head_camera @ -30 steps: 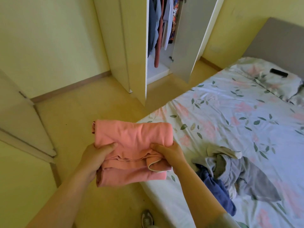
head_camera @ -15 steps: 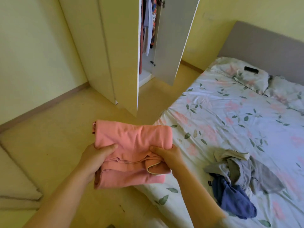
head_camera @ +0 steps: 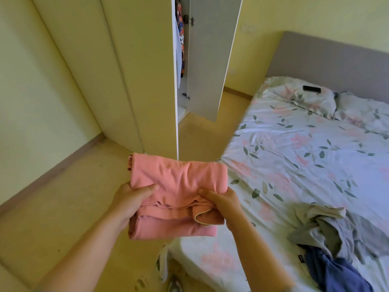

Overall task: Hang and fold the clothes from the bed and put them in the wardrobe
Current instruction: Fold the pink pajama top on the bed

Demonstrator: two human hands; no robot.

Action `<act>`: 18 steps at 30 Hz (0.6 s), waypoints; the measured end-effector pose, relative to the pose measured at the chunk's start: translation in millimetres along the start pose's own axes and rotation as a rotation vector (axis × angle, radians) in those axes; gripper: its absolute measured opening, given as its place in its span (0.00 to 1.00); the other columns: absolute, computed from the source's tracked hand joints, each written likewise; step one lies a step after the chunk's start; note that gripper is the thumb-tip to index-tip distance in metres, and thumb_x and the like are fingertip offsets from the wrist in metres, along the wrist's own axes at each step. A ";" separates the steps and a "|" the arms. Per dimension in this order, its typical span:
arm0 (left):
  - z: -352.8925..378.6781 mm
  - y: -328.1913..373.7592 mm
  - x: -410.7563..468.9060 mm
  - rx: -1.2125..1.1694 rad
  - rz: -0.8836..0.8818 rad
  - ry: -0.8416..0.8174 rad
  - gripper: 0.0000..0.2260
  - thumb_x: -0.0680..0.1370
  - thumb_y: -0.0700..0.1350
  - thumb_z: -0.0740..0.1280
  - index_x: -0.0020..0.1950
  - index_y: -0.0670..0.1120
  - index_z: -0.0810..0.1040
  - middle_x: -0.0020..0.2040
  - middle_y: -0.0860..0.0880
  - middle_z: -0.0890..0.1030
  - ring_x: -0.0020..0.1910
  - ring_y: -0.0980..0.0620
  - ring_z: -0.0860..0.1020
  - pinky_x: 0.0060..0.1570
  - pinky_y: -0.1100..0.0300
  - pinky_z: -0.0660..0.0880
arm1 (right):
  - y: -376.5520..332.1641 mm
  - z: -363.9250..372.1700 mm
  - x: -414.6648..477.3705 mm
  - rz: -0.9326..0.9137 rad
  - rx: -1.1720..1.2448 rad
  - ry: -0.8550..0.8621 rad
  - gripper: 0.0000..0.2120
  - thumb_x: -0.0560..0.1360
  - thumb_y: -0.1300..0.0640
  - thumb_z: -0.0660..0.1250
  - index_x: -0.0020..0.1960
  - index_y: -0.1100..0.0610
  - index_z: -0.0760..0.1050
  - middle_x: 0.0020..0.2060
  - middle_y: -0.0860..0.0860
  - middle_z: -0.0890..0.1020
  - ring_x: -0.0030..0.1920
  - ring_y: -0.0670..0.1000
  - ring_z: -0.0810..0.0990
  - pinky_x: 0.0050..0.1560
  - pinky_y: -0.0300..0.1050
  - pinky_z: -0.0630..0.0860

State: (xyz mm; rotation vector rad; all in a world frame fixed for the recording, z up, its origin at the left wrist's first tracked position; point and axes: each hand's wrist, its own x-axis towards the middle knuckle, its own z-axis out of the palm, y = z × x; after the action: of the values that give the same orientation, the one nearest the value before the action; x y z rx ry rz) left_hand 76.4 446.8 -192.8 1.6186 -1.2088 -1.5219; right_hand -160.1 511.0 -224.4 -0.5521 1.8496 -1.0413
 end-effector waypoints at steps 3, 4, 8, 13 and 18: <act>-7.5 16.8 31.3 0.024 0.012 -0.004 0.23 0.61 0.51 0.77 0.53 0.43 0.82 0.47 0.46 0.86 0.47 0.46 0.84 0.55 0.45 0.79 | -17.9 16.4 25.8 -0.024 -0.002 -0.002 0.21 0.60 0.49 0.83 0.48 0.52 0.79 0.44 0.50 0.85 0.46 0.51 0.84 0.52 0.51 0.81; -10.7 24.0 42.0 0.025 0.016 -0.002 0.22 0.62 0.50 0.78 0.52 0.43 0.82 0.46 0.46 0.86 0.47 0.46 0.84 0.55 0.45 0.79 | -25.9 21.3 33.6 -0.031 0.003 0.001 0.21 0.60 0.48 0.83 0.48 0.52 0.79 0.43 0.51 0.85 0.46 0.51 0.84 0.52 0.52 0.81; -26.5 48.4 84.6 0.028 0.019 -0.019 0.22 0.62 0.51 0.78 0.53 0.44 0.82 0.46 0.46 0.86 0.46 0.45 0.84 0.54 0.45 0.79 | -57.7 45.7 59.3 -0.029 0.035 0.002 0.25 0.59 0.48 0.83 0.51 0.54 0.79 0.44 0.52 0.86 0.46 0.53 0.85 0.53 0.54 0.81; -41.0 69.4 140.5 0.030 0.028 -0.071 0.24 0.60 0.52 0.76 0.52 0.43 0.82 0.46 0.46 0.86 0.47 0.46 0.84 0.54 0.47 0.79 | -86.0 75.6 87.9 -0.023 0.030 0.079 0.23 0.61 0.49 0.82 0.51 0.55 0.78 0.46 0.53 0.85 0.46 0.52 0.84 0.53 0.53 0.81; -61.4 89.1 212.1 0.065 0.059 -0.159 0.12 0.69 0.44 0.78 0.50 0.42 0.83 0.44 0.47 0.86 0.45 0.48 0.84 0.43 0.58 0.78 | -105.9 117.0 112.9 -0.002 0.076 0.171 0.24 0.62 0.50 0.82 0.53 0.56 0.79 0.45 0.53 0.85 0.46 0.53 0.84 0.53 0.53 0.81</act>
State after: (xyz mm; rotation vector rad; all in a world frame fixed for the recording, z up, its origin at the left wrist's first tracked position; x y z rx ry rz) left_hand 101.9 210.0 -193.8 1.5119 -1.3923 -1.6139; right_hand -117.6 321.8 -218.1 -0.4315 1.9489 -1.1861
